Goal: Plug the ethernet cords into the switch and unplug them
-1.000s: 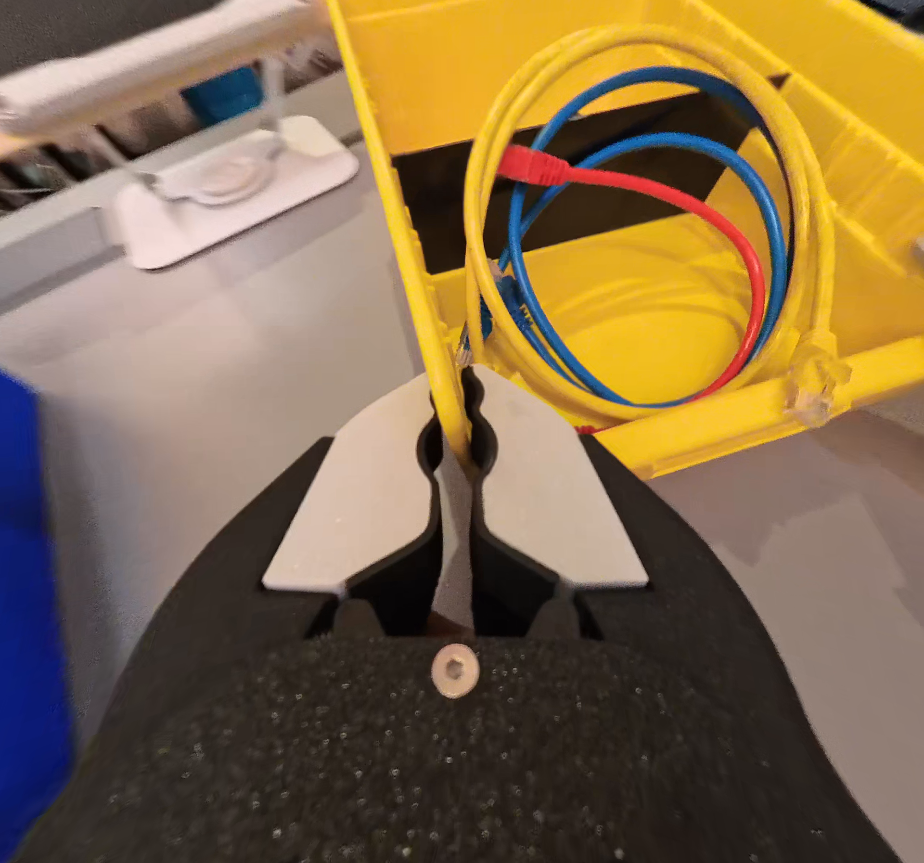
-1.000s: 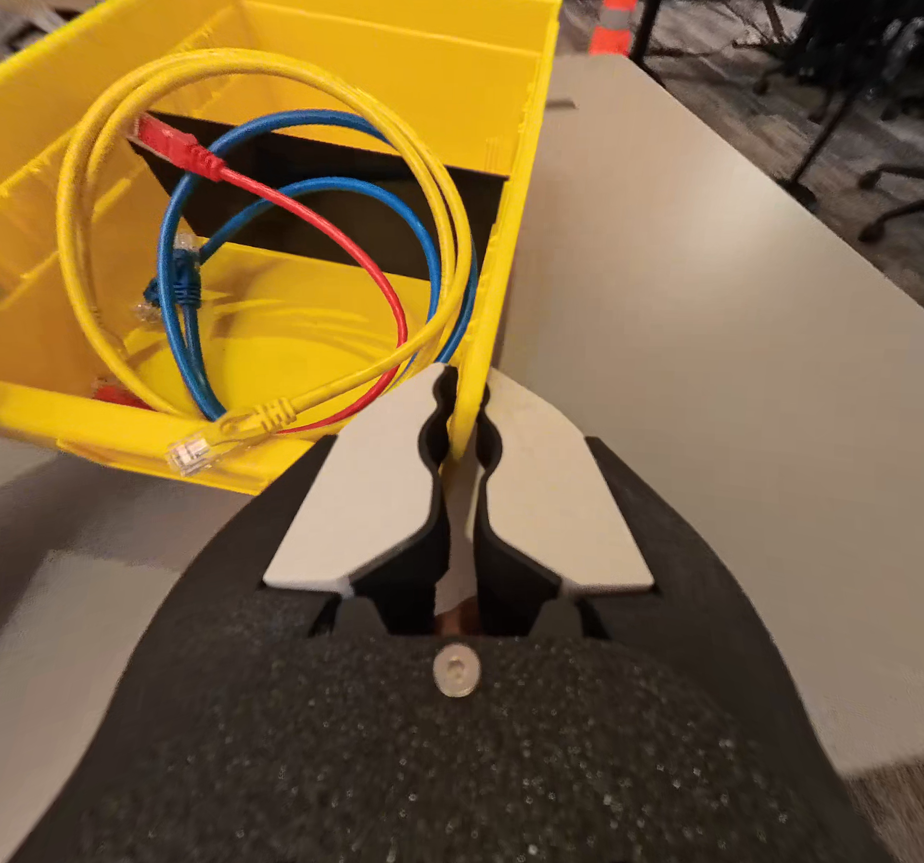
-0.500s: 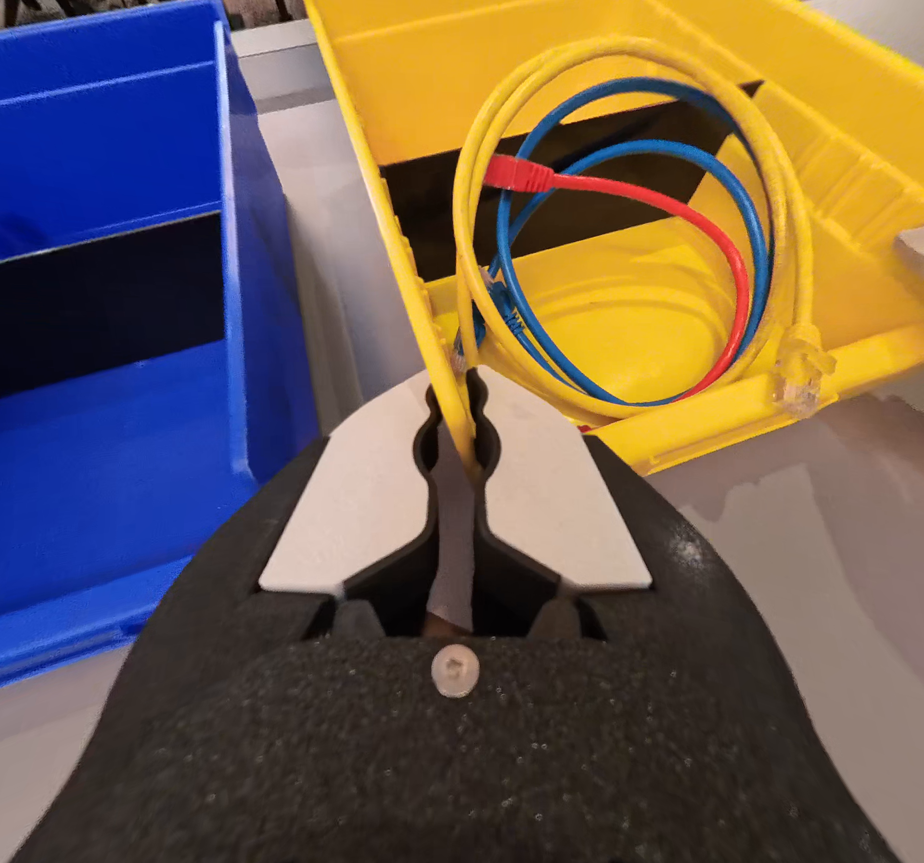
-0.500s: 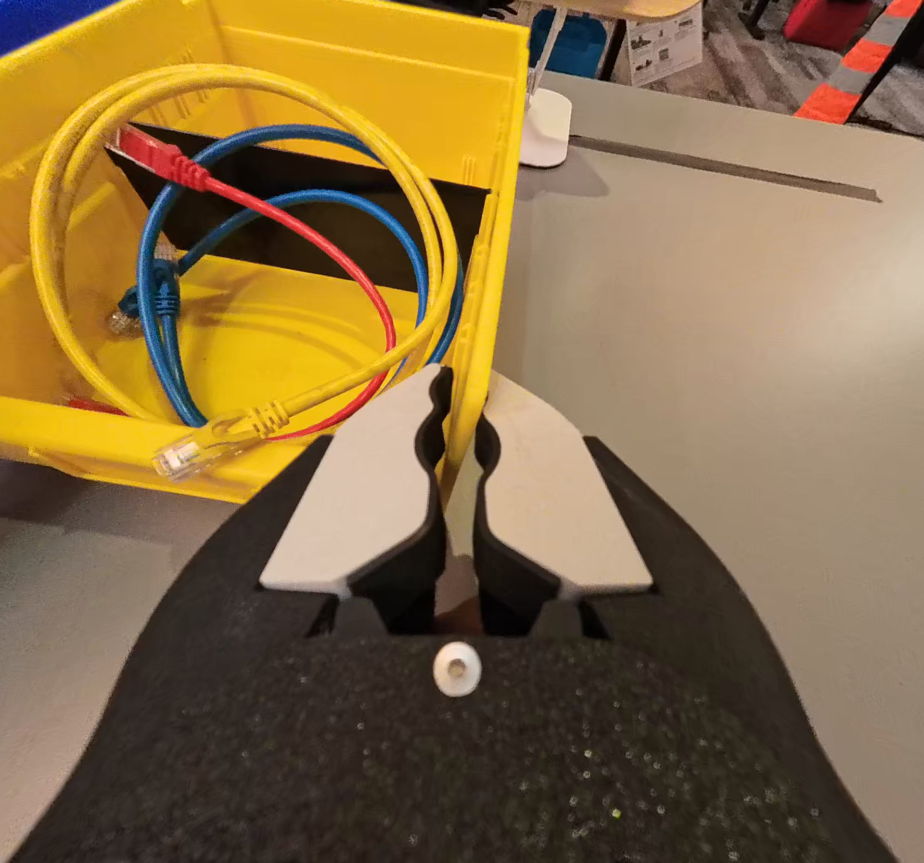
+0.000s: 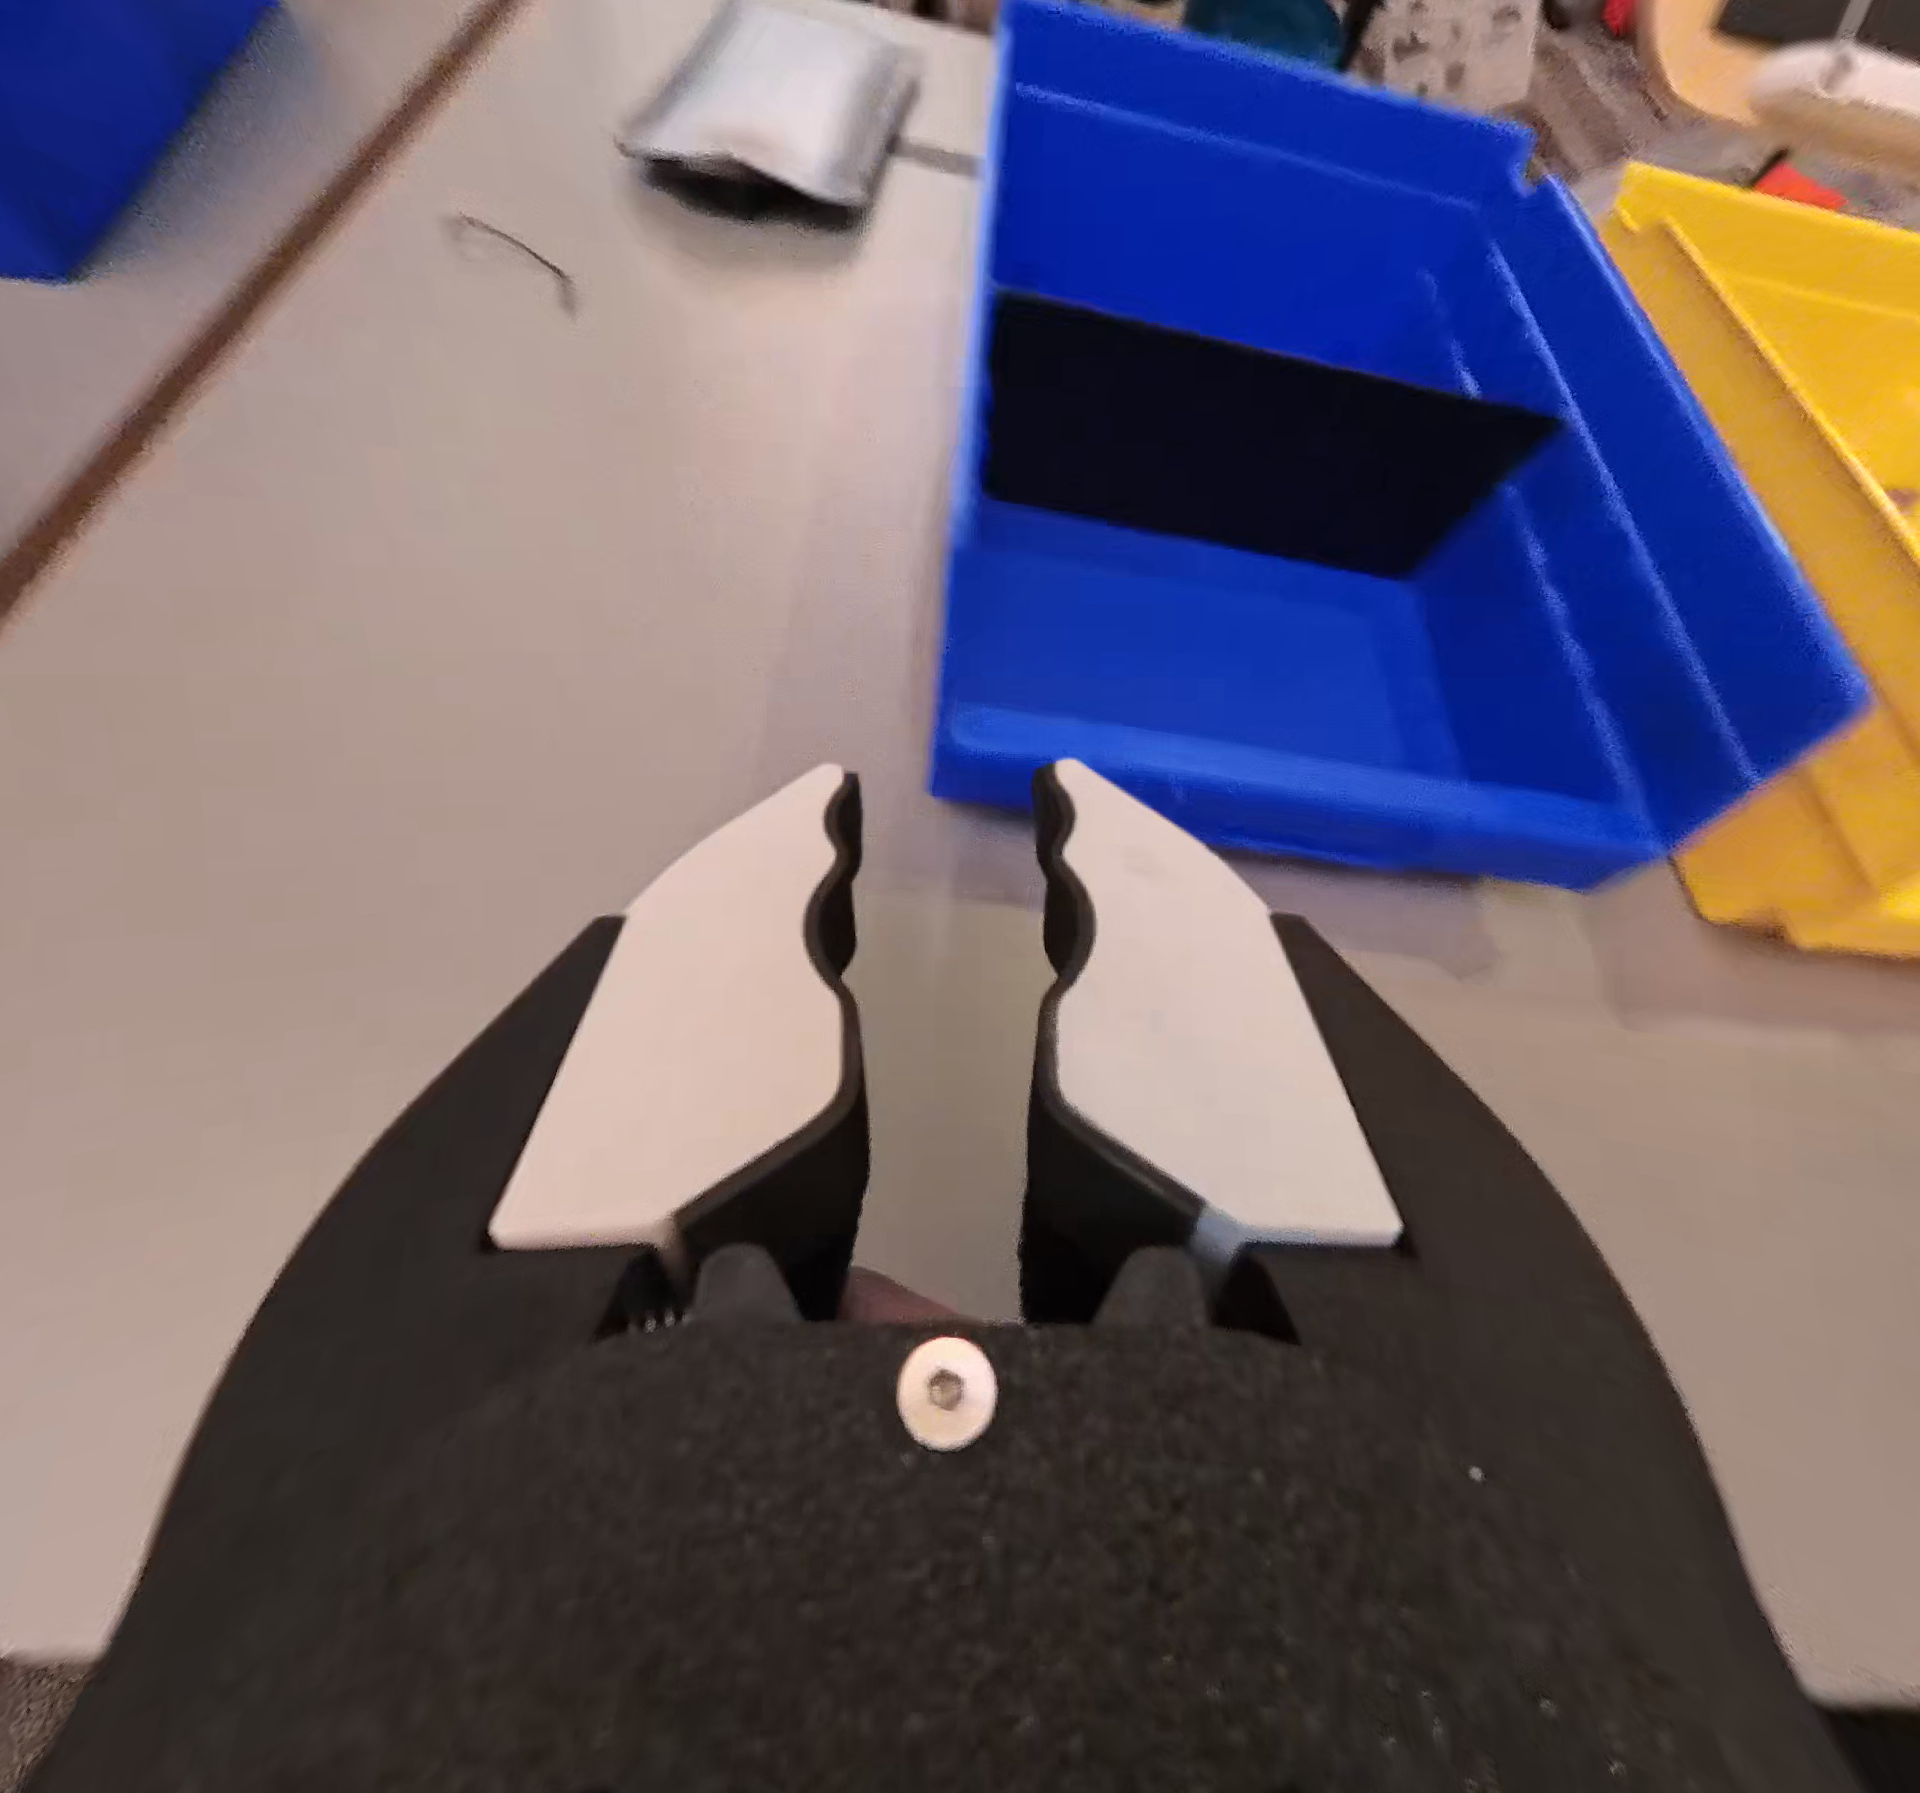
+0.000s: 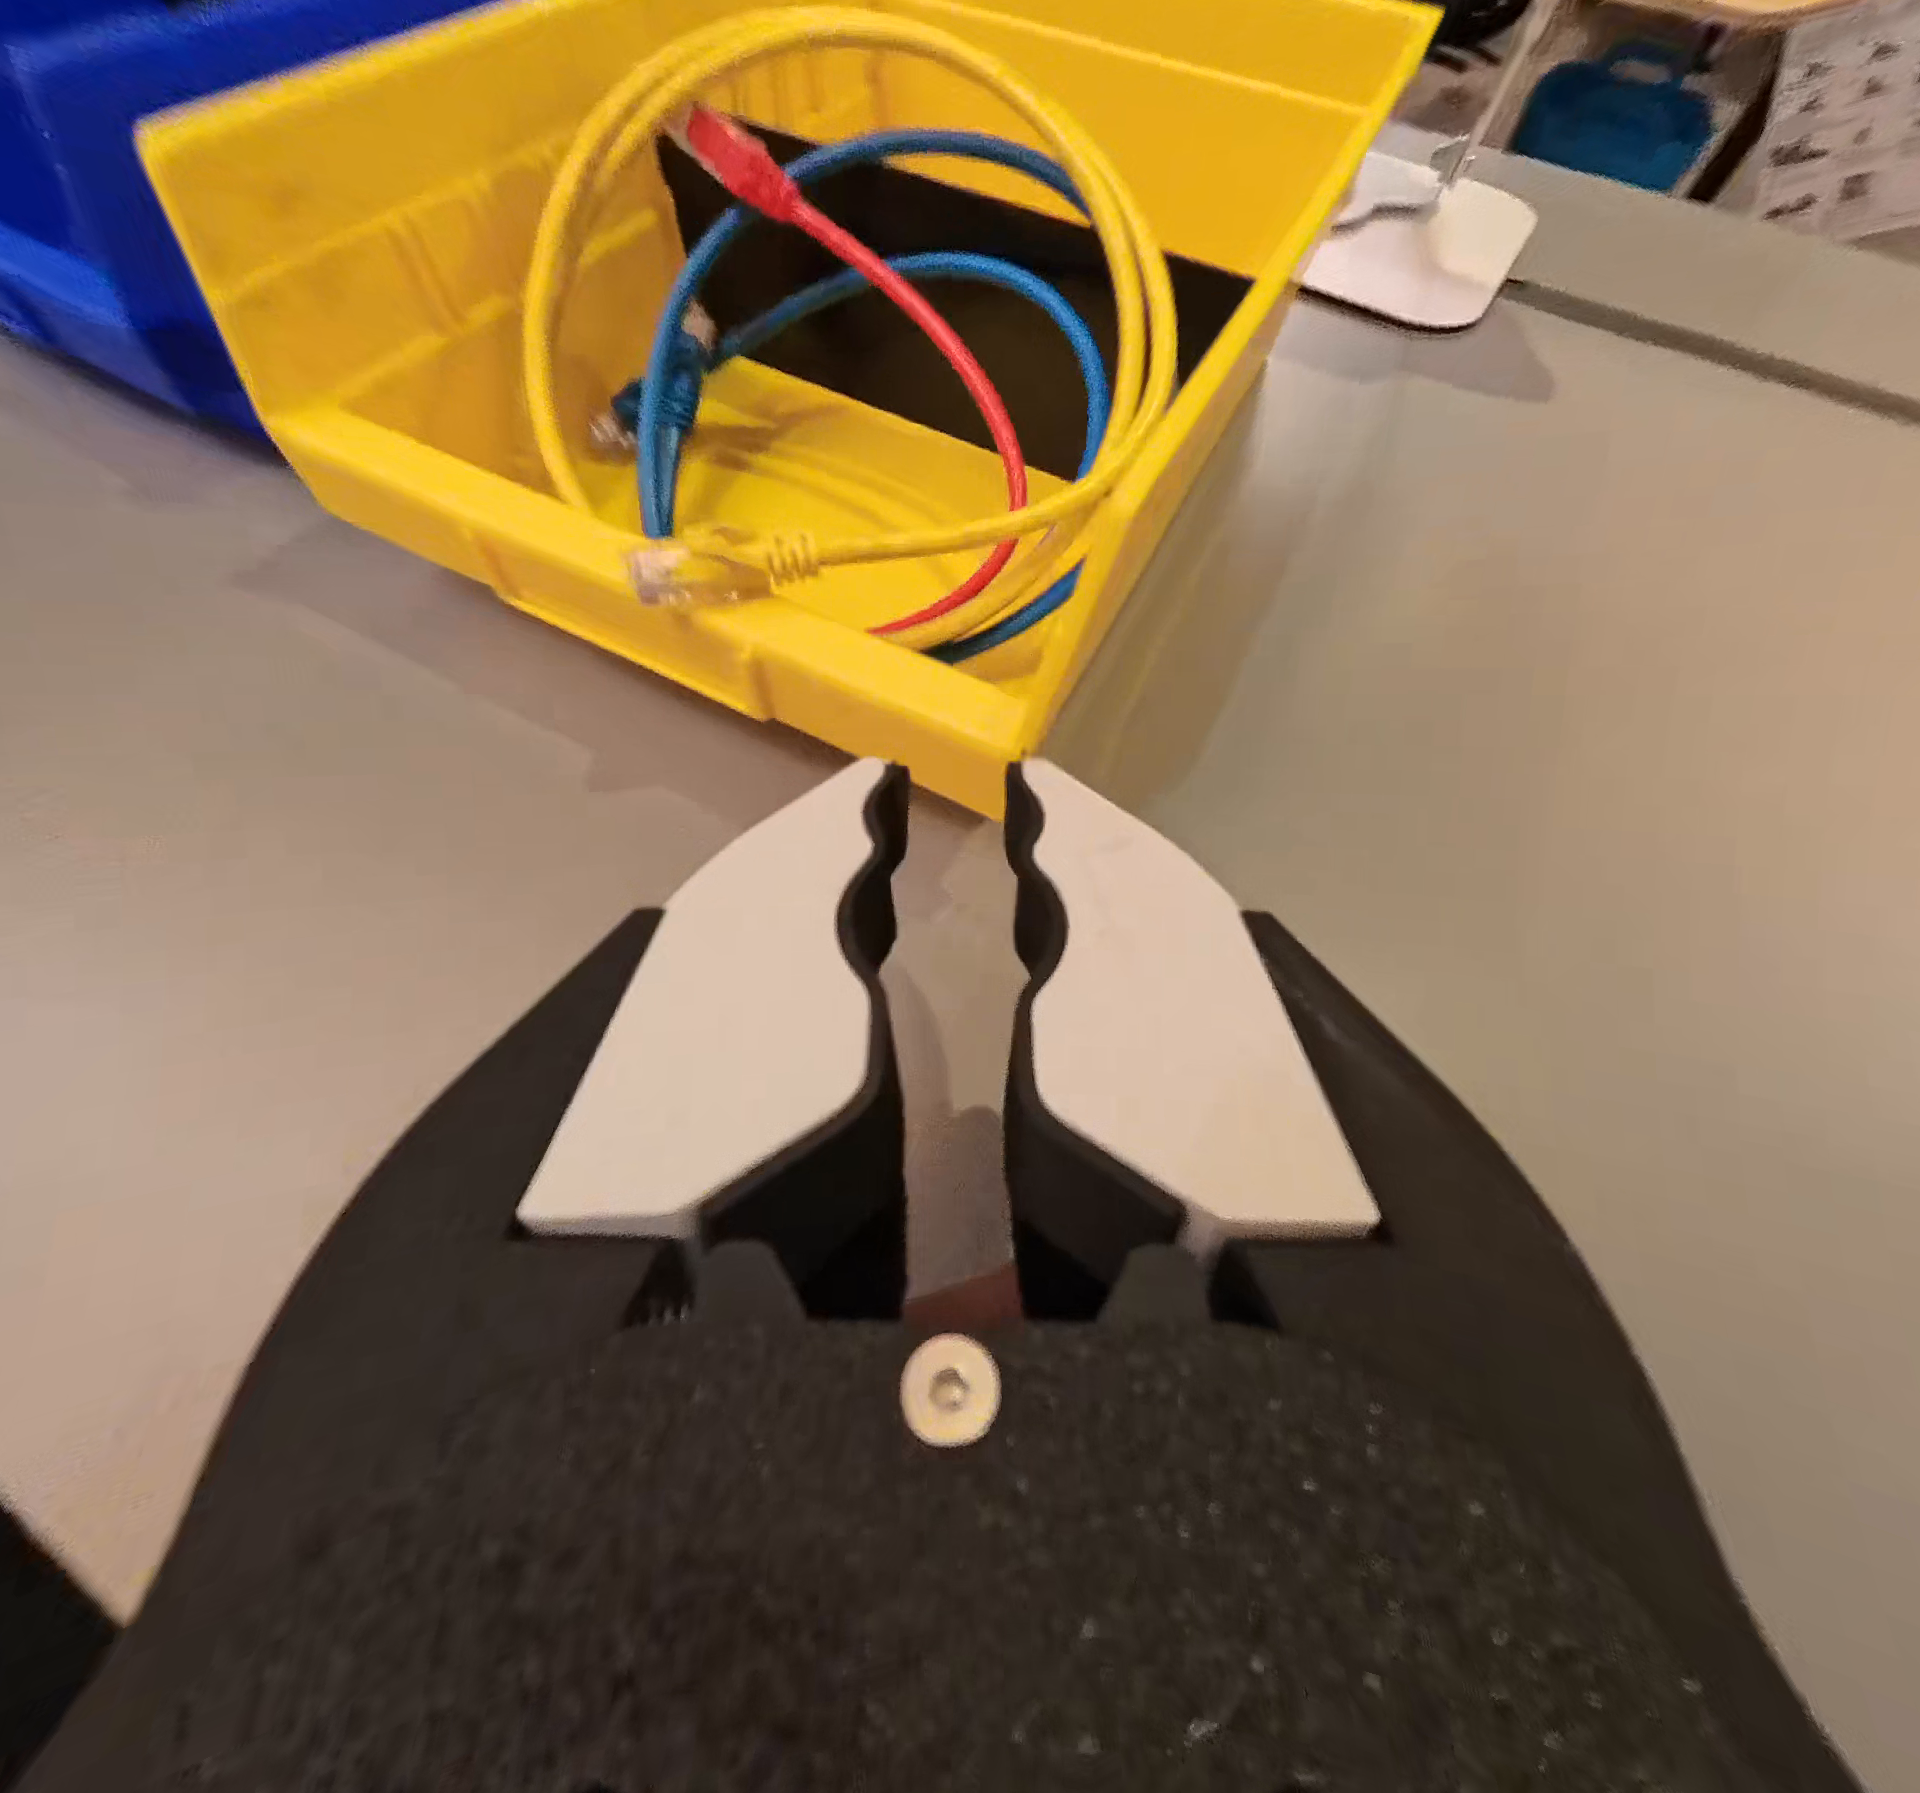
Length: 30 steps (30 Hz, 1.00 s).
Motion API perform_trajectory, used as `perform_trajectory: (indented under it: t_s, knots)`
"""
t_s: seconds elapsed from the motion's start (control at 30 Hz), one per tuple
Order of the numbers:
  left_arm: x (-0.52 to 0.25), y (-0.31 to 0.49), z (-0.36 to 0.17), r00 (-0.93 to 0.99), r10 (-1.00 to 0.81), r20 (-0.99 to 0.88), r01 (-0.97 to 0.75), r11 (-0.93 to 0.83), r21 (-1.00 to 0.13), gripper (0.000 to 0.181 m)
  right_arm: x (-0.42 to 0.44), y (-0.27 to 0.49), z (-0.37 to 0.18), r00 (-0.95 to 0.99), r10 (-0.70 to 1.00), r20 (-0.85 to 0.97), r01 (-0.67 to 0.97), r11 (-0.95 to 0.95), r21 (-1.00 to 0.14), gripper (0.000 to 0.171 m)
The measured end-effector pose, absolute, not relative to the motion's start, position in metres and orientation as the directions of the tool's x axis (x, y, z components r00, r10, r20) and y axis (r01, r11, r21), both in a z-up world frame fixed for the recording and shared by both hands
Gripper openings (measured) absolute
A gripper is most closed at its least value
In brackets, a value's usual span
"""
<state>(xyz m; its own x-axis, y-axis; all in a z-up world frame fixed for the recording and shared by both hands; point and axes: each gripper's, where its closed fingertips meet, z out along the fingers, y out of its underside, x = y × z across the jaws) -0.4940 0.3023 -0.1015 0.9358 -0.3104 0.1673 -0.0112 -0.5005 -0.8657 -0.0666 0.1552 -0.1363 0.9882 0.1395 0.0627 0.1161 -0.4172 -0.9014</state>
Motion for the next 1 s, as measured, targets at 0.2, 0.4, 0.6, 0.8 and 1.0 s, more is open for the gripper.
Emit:
perform_trajectory:
  t_s: [0.2, 0.4, 0.6, 0.8, 1.0]
  knots:
    - [-0.469, 0.353, -0.103, 0.86, -0.498, 0.111, -0.17, -0.485, -0.858, 0.039, -0.135, 0.154, -0.141, 0.947, 0.272, 0.17, 0.268, -0.382, -0.884, 0.015]
    - [-0.465, 0.376, -0.129, 0.86, -0.498, 0.116, -0.211, -0.552, -0.807, 0.005, -0.24, 0.138, -0.142, 0.863, 0.502, 0.058, 0.268, -0.357, -0.895, 0.015]
    - [-0.466, 0.323, -0.131, 0.894, -0.447, 0.038, -0.232, -0.533, -0.814, 0.005, -0.285, 0.17, -0.135, 0.889, 0.459, 0.008, 0.2, -0.372, -0.906, 0.035]
    - [-0.468, 0.266, -0.137, 0.91, -0.415, -0.016, -0.258, -0.534, -0.805, 0.007, -0.278, 0.213, -0.115, 0.986, 0.166, 0.016, 0.069, -0.317, -0.946, 0.05]
    - [-0.469, 0.221, -0.137, 0.902, -0.432, 0.026, -0.237, -0.545, -0.804, 0.011, -0.283, 0.221, -0.125, 0.98, 0.161, -0.115, -0.039, -0.413, -0.91, 0.01]
